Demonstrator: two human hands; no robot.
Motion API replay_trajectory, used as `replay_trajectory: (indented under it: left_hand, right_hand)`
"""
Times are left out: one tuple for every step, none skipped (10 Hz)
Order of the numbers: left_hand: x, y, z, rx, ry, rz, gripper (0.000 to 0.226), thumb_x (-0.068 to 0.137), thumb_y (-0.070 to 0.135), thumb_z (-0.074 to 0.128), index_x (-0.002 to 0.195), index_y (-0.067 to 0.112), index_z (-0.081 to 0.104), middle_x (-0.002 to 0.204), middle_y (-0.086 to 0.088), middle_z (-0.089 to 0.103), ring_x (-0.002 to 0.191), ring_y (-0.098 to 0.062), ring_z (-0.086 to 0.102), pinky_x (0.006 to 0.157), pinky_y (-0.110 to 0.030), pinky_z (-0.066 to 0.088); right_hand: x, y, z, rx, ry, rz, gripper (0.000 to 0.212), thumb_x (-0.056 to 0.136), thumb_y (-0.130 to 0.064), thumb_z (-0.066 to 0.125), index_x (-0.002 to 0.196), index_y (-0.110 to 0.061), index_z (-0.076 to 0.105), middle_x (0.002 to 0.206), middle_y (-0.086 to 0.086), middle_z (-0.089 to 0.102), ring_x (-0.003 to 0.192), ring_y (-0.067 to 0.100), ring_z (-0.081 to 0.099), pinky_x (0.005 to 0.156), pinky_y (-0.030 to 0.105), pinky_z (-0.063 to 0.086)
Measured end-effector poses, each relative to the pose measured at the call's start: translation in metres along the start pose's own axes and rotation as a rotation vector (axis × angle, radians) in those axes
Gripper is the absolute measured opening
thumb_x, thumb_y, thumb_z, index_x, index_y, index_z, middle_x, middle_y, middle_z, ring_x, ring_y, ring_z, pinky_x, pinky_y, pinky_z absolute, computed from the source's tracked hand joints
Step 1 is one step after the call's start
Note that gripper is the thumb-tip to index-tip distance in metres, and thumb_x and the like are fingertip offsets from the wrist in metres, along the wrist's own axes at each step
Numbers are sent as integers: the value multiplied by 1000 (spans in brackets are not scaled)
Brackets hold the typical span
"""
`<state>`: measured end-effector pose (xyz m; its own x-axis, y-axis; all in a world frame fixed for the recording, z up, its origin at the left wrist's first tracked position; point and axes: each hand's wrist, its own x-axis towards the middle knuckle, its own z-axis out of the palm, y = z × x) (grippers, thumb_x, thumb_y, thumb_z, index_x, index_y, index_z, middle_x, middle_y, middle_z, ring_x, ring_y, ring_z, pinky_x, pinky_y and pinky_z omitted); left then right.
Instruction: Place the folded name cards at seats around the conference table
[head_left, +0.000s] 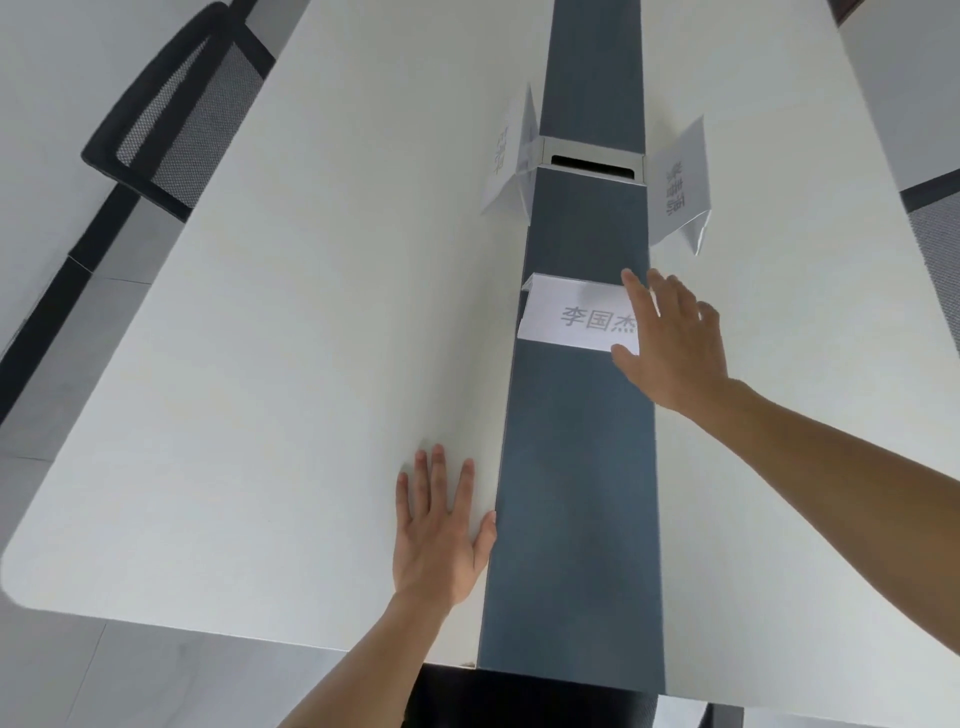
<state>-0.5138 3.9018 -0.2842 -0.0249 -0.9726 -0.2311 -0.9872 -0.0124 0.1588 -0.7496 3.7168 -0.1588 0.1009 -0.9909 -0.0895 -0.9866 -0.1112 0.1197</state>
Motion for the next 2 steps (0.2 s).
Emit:
replay_trajectory:
  left_hand:
    - [-2, 1, -3, 26, -24, 20, 66, 94, 54, 20, 147, 17, 31, 156, -21, 23, 146, -38, 16, 114, -51, 12]
    - [-3, -6, -6, 21, -32, 49, 67, 94, 56, 14, 147, 18, 32, 156, -21, 24, 145, -38, 18, 114, -49, 11]
  right_hand:
    - [-45, 7, -30, 196, 0, -6, 49, 90, -36, 54, 136, -21, 47, 128, 4, 63, 113, 29, 59, 90, 41, 46]
    - [-104, 21, -55, 477, 29, 66, 30, 89, -35, 56, 117, -25, 63, 98, -11, 74, 88, 12, 68, 82, 32, 50]
